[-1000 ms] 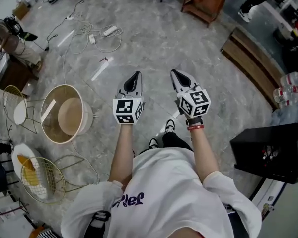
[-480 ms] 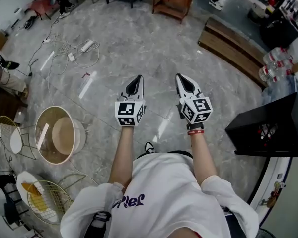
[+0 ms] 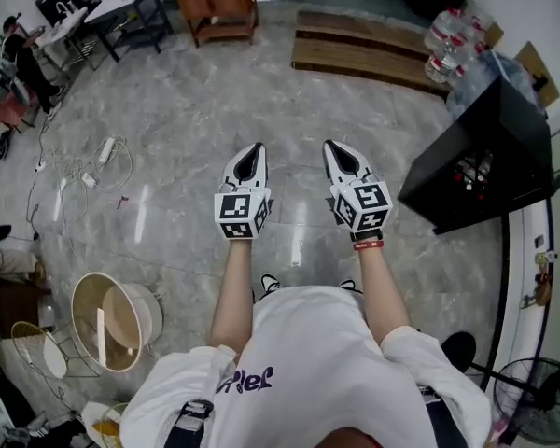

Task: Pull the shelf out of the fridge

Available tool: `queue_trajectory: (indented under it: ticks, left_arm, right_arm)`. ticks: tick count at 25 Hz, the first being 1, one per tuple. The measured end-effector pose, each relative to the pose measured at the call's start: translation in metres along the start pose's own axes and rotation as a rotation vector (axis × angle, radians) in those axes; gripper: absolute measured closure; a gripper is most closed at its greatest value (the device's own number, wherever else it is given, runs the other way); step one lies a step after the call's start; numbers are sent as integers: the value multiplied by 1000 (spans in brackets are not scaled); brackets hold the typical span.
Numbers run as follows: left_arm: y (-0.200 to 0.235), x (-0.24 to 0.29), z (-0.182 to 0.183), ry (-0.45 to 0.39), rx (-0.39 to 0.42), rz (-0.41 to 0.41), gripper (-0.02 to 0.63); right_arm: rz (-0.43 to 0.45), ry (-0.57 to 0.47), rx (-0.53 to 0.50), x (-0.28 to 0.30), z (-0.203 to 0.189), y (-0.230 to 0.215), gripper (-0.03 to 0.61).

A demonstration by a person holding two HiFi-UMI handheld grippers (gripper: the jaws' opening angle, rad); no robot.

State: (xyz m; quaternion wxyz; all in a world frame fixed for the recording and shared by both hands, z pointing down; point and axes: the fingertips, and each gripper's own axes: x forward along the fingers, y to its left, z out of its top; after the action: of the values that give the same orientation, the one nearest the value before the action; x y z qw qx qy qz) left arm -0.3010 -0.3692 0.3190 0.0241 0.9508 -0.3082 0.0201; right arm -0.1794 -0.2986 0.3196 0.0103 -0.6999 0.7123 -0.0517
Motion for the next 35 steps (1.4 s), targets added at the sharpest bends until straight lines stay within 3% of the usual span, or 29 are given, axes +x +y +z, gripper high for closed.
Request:
queue_trajectory:
  ticks: [8, 21, 29, 35]
  left_arm:
    - [-210, 92, -5, 25, 36, -294, 597]
    - [-500, 155, -33, 58, 54, -639, 597]
    - [-636, 165, -67, 95, 71, -781, 597]
    - [-686, 152, -89, 150, 100, -870, 597]
  right_arm:
    - [-233, -30, 0, -138, 12, -165, 565]
    - [-529, -82, 80, -350, -8, -344, 563]
    - [-681, -93, 144, -457, -43, -414, 563]
    - [-789, -99, 241, -502, -77, -433, 563]
